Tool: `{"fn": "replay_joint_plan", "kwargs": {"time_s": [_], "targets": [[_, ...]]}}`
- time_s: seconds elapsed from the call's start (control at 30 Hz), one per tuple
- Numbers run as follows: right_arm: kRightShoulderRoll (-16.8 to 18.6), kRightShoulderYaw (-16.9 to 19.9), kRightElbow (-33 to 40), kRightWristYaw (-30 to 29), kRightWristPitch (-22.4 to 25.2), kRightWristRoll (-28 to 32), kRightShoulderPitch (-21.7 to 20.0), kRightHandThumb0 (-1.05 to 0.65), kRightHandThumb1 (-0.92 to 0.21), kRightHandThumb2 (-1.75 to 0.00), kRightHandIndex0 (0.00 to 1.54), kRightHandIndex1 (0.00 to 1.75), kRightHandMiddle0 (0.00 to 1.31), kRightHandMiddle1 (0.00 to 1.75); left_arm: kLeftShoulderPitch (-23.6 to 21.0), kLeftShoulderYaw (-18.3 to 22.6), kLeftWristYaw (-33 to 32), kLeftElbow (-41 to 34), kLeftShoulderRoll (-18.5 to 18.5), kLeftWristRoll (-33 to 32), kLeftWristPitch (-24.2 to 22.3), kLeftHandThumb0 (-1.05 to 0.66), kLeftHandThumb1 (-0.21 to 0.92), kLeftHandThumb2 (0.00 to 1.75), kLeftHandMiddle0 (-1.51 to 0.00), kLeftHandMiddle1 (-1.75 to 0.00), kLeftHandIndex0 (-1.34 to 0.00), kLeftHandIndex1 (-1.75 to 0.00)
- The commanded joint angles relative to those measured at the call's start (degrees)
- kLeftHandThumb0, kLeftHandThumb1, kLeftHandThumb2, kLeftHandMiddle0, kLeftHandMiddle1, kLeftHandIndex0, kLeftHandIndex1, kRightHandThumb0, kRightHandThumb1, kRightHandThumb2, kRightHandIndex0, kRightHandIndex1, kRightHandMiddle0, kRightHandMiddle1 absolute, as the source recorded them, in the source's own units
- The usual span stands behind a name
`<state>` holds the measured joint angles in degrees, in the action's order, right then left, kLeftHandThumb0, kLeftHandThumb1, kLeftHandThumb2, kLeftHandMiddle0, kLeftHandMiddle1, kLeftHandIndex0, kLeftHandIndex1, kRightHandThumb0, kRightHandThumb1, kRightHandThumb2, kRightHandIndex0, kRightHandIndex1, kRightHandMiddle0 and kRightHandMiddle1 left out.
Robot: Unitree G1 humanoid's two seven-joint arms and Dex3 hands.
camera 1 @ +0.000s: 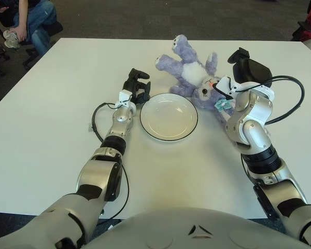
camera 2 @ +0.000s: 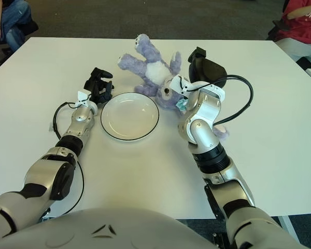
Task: Put the doll into the plate.
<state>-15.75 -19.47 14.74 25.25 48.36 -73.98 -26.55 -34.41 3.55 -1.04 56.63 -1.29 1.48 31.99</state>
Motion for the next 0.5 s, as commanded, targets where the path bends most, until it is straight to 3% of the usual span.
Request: {"fn": "replay_joint_plan", "kwargs": {"time_s": [0.0,0.47], "targets": [[0.9,0.4,0.3,0.9,0.1,-2.0,-0.3,-0.76,-0.70,-0.43,0.15,1.74,0.00,0.67,2.3,0.0,-0.5,1.5,0.3,0.2,0.2,0.00,0.67,0.85,-0.30,-1.69,-0.28,-1.69],[1.8,1.7,1.0,-0.7,-3.1,-1.0,2.2,-0.93,-0.83,-0.21,0.06,1.75,0.00,0.51,2.3,0.2,-0.6,2.6,0.4,0.3,2.5,0.00,0.73,0.78,-0.26,-1.69,-0.24,-1.69]]}}
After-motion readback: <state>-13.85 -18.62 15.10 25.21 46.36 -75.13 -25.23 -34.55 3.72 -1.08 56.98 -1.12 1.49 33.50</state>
